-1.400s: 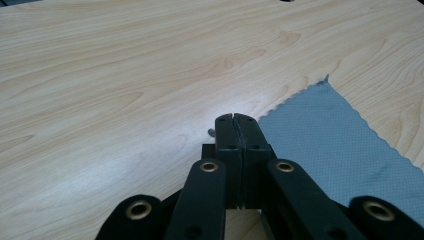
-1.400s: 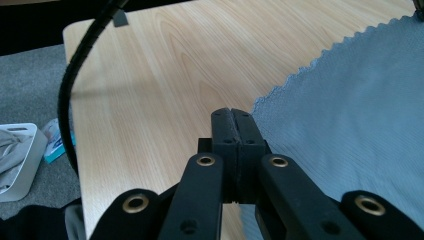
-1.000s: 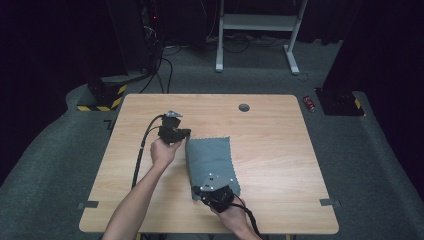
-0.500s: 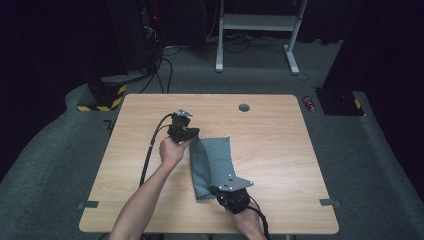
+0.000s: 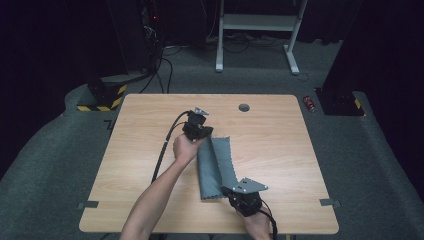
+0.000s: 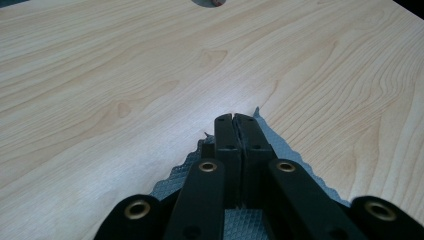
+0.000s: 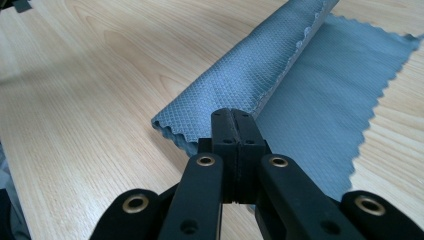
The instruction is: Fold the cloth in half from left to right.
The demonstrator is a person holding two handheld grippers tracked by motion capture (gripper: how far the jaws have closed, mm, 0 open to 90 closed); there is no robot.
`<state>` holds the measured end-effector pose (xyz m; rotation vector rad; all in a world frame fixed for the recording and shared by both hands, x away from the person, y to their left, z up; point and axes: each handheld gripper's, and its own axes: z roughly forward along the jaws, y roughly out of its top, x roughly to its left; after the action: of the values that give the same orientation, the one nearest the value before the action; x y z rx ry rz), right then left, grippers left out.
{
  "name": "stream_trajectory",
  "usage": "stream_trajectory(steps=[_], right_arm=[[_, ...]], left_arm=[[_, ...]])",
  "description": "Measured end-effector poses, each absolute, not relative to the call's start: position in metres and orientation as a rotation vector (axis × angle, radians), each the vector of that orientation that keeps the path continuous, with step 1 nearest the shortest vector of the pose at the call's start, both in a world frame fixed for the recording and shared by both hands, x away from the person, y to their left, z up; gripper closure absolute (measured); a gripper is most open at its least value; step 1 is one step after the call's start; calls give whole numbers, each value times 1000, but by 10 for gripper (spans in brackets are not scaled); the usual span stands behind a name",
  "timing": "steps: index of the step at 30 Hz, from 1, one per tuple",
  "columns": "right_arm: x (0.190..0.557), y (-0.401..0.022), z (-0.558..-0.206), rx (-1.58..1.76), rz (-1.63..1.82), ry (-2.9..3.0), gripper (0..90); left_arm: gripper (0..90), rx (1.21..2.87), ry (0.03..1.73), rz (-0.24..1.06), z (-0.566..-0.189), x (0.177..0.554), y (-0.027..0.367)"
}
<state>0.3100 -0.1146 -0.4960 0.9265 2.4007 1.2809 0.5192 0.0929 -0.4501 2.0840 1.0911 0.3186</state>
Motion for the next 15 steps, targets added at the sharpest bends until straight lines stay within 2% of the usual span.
stream_trajectory(steps=[6, 15], right_arm=[[308, -124, -500, 950, 1234, 2392, 900], [307, -132, -504, 971, 1207, 2376, 900]], left_arm=[[889, 2167, 1040, 378, -453, 521, 71], [889, 2195, 1040, 364, -462, 526, 56]])
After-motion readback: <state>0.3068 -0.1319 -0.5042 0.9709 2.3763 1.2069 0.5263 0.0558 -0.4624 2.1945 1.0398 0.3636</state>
